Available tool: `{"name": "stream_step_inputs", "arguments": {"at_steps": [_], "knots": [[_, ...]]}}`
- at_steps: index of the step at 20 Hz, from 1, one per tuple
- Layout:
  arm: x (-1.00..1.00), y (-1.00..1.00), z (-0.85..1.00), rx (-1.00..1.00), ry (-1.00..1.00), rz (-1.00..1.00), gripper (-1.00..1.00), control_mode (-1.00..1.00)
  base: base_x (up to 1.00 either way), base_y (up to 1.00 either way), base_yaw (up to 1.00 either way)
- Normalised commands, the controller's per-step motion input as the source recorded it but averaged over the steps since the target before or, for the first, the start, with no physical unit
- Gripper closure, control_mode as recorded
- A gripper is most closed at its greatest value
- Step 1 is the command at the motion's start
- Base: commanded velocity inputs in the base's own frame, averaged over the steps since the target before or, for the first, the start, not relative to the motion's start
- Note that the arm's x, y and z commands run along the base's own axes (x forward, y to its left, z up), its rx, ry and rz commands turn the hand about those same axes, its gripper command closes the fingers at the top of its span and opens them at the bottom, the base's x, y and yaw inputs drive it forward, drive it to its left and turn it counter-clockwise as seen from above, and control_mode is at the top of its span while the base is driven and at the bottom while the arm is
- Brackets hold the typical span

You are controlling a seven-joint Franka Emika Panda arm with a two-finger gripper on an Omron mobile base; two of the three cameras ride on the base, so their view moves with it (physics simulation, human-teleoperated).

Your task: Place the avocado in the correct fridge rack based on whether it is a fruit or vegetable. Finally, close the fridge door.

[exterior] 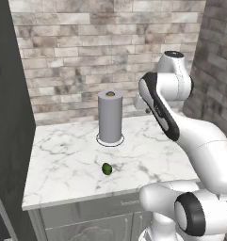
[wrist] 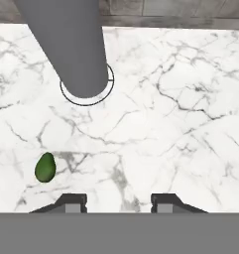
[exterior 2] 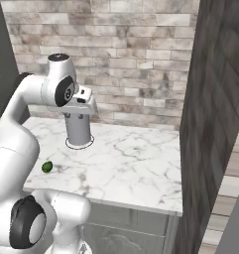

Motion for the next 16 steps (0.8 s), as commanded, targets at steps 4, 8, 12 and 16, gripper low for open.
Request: {"name": "stream_step_inputs", "arguments": {"at_steps": [4, 8, 12, 16], "knots": [[-0.43, 0.37, -0.22, -0.05, 0.04, 0.01, -1.0, -1.0, 0.0, 0.0, 0.0], [-0.39, 1.0, -0.89, -0.15, 0.13, 0.0, -1.0, -1.0, 0.0, 0.0, 0.0], [0.03, 1.0, -1.0, -0.2, 0.34, -0.01, -1.0, -1.0, 0.0, 0.0, 0.0], [0.15, 0.81, -1.0, -0.09, 0.37, -0.03, -1.0, -1.0, 0.0, 0.0, 0.0]]}}
